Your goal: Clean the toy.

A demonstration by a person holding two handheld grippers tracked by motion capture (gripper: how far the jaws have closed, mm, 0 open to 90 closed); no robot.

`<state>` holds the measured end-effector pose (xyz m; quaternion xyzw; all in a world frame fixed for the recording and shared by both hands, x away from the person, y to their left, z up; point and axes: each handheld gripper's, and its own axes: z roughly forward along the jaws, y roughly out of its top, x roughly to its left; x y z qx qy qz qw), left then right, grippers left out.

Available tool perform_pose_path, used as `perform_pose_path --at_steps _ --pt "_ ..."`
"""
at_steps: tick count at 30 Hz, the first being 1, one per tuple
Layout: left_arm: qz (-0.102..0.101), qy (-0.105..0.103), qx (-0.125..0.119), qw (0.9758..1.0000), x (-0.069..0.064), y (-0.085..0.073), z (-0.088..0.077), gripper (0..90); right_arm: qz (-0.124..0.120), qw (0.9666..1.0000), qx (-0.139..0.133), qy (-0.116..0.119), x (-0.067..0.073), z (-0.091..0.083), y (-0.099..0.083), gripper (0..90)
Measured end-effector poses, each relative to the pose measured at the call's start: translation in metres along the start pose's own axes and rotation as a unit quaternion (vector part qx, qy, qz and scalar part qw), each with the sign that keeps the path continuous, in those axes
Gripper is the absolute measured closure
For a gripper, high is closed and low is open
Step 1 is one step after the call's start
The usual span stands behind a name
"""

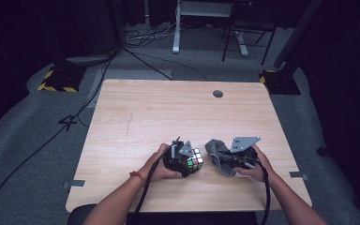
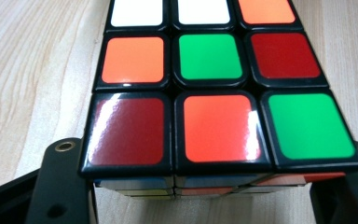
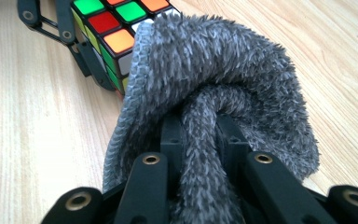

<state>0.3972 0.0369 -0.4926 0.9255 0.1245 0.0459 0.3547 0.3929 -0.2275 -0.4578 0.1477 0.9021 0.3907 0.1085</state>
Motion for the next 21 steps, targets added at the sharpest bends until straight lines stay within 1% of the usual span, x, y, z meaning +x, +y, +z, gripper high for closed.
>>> perform_pose_path --at_steps 3,6,8,11,14,17,18,19,21 --pt "0.001 -0.003 0.005 1.0000 0.0002 -0.0004 0.0007 33.5 0.001 1.0000 0.005 0.000 -0.0005 0.0017 -0.0006 77.0" --pt "0.002 -0.006 0.003 1.0000 0.0006 -0.0014 0.0025 33.5 0.000 0.9999 0.011 -0.001 -0.0004 0.0036 -0.0015 76.9" --pt "-0.001 -0.010 -0.002 1.0000 0.0003 -0.0027 0.0031 33.5 0.001 0.9999 0.014 0.001 -0.0009 0.0047 -0.0020 76.8" --pt "0.003 -0.009 0.001 1.0000 0.0005 -0.0023 0.0028 33.5 0.000 0.9998 0.021 0.000 -0.0010 0.0057 -0.0023 76.7" --pt "0.001 -0.014 -0.003 0.9999 0.0014 -0.0034 0.0029 33.5 0.001 0.9996 0.027 -0.001 -0.0017 0.0065 -0.0030 76.2" --pt "0.001 -0.011 -0.001 0.9999 0.0015 -0.0037 0.0022 32.3 0.002 0.9993 0.037 -0.003 -0.0031 0.0078 -0.0046 75.4" --pt "0.000 -0.011 -0.001 0.9999 0.0017 -0.0039 0.0016 30.8 0.003 0.9993 0.037 -0.002 -0.0033 0.0078 -0.0049 75.3" --pt "0.000 -0.012 -0.005 0.9999 0.0022 -0.0043 0.0007 31.0 0.003 0.9993 0.037 -0.002 -0.0036 0.0076 -0.0051 75.4" --pt "0.000 -0.011 -0.004 0.9999 0.0025 -0.0048 -0.0009 31.5 0.003 0.9993 0.037 -0.003 -0.0034 0.0072 -0.0049 75.3"
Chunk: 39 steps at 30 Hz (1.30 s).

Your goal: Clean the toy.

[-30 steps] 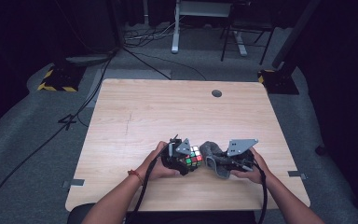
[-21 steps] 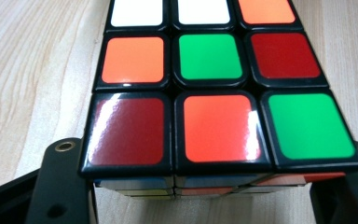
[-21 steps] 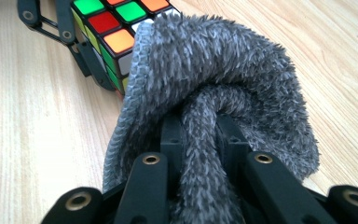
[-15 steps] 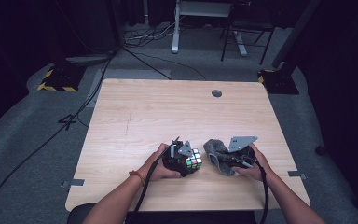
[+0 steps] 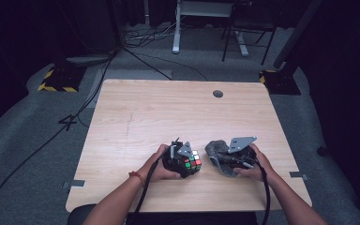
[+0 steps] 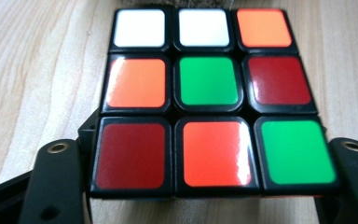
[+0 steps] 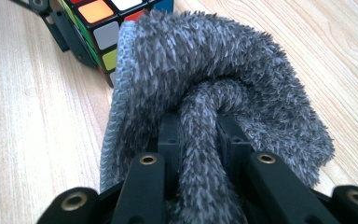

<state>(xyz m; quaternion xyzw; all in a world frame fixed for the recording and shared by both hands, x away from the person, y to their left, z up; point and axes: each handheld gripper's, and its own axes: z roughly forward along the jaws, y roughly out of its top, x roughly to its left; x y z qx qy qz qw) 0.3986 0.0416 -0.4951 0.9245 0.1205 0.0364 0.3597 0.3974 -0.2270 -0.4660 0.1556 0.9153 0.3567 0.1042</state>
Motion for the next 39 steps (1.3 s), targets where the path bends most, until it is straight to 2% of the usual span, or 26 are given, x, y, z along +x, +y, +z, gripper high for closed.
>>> perform_pose_path --at_steps 7,15,22,24,30,32,37,39 --pt "0.002 -0.001 -0.006 1.0000 -0.001 -0.001 -0.008 28.1 0.000 1.0000 0.000 -0.002 0.000 -0.001 0.000 72.7" --pt "0.006 0.007 0.000 1.0000 -0.004 -0.002 -0.014 26.8 0.000 1.0000 -0.009 -0.004 0.002 -0.005 0.003 67.8" --pt "0.012 0.010 0.011 0.9998 -0.006 -0.004 -0.020 24.9 0.000 0.9994 -0.033 -0.012 0.006 -0.014 0.010 58.5" --pt "0.012 0.011 0.008 0.9998 -0.007 -0.005 -0.023 24.8 -0.003 0.9989 -0.042 -0.021 0.008 -0.016 0.012 57.0" --pt "0.011 0.014 0.013 0.9997 -0.010 -0.007 -0.031 24.3 -0.004 0.9980 -0.062 -0.014 0.014 -0.022 0.017 55.4" --pt "0.010 0.012 0.009 0.9998 -0.011 -0.007 -0.033 24.6 -0.010 0.9981 -0.061 -0.009 0.018 -0.022 0.019 55.2" --pt "0.011 0.019 0.016 0.9996 -0.014 -0.006 -0.035 24.5 -0.024 0.9980 -0.058 0.007 0.029 -0.019 0.025 55.5" --pt "0.010 0.019 0.023 0.9995 -0.016 -0.007 -0.036 24.8 -0.030 0.9983 -0.048 0.010 0.034 -0.015 0.027 55.6"
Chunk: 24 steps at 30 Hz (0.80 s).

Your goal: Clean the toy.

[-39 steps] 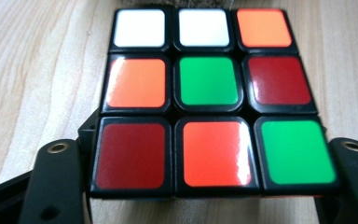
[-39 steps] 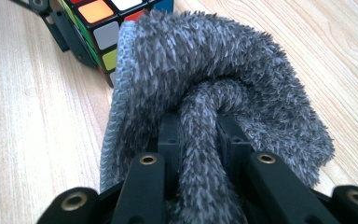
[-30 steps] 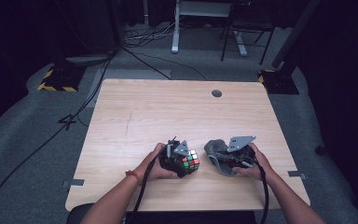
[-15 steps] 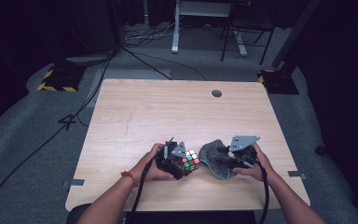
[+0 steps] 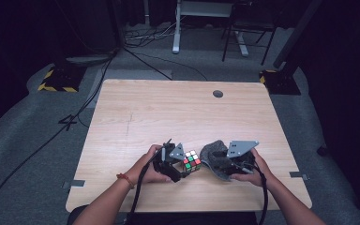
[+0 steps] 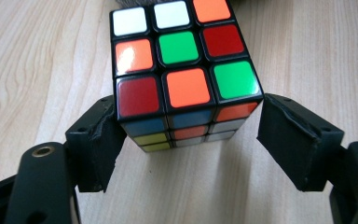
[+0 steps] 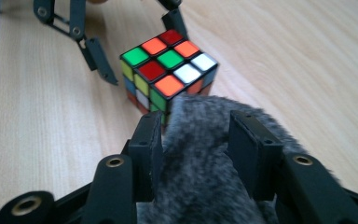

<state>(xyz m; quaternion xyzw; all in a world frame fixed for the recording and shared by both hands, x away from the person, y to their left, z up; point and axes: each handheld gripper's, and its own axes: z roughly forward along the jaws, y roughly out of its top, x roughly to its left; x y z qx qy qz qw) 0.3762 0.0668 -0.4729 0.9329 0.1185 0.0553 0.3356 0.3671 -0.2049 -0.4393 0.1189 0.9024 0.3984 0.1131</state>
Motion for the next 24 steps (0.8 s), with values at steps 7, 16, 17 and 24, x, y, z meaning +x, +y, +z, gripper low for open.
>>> perform_pose_path --at_steps 7,16,17,24 --pt "0.008 -0.020 0.008 0.9997 -0.013 -0.002 -0.004 27.5 -0.005 0.9997 0.023 0.005 0.013 0.009 -0.006 54.0" --pt "0.016 -0.023 -0.006 0.9996 -0.003 0.001 -0.006 21.9 -0.006 0.9999 0.010 0.002 0.015 0.019 -0.012 53.7" --pt "0.013 -0.028 -0.015 0.9994 0.001 0.003 -0.006 21.0 -0.009 0.9999 0.010 0.001 0.016 0.020 -0.011 53.7" --pt "0.063 -0.048 -0.016 0.9967 0.011 0.022 0.005 15.6 -0.012 0.9999 0.008 0.002 0.017 0.026 -0.008 52.5"
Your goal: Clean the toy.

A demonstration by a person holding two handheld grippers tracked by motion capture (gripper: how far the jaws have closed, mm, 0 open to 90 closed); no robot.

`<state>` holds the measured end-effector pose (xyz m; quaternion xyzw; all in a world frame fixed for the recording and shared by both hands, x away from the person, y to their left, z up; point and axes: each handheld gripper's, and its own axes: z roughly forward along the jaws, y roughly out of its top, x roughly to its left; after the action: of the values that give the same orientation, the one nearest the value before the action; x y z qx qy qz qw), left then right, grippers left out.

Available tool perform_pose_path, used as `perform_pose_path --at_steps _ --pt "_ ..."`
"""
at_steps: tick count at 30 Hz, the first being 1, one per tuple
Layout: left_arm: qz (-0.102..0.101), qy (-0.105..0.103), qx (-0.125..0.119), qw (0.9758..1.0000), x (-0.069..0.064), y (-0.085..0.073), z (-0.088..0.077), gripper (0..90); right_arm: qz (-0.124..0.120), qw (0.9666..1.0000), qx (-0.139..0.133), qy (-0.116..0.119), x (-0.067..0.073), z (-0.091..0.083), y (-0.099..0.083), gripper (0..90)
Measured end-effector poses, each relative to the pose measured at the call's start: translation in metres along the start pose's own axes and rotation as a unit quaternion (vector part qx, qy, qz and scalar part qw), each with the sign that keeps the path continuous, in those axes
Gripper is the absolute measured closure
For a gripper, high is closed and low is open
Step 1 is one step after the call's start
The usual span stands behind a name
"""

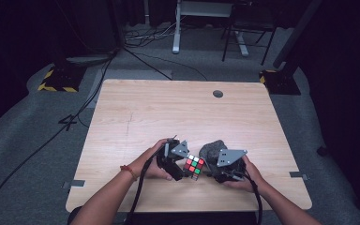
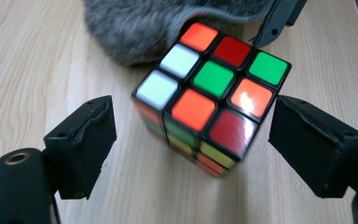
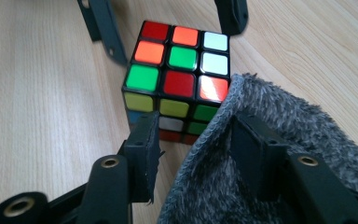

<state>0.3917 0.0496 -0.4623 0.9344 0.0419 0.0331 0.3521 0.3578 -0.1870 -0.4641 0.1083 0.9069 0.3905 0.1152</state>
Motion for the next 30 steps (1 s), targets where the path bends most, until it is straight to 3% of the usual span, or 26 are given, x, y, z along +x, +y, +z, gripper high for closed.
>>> perform_pose_path --at_steps 6,17,19,25,30 --pt "0.017 -0.031 0.027 0.9990 0.002 0.004 0.013 16.5 -0.001 1.0000 -0.002 -0.002 -0.001 0.004 0.001 51.7" --pt "0.019 -0.023 0.030 0.9991 -0.001 -0.003 0.008 25.9 0.004 0.9999 0.012 -0.005 0.000 0.012 -0.002 48.8" --pt "0.022 -0.023 0.034 0.9989 -0.004 -0.004 0.006 25.9 -0.005 0.9999 0.013 -0.004 0.001 0.013 -0.001 48.2" --pt "0.013 -0.020 0.031 0.9992 -0.004 -0.012 0.003 24.4 -0.003 0.9999 -0.012 -0.006 0.005 0.013 0.004 48.6" --pt "0.010 -0.016 0.043 0.9989 -0.004 -0.014 0.002 22.3 -0.009 0.9997 -0.023 -0.006 0.007 0.014 0.011 48.5"
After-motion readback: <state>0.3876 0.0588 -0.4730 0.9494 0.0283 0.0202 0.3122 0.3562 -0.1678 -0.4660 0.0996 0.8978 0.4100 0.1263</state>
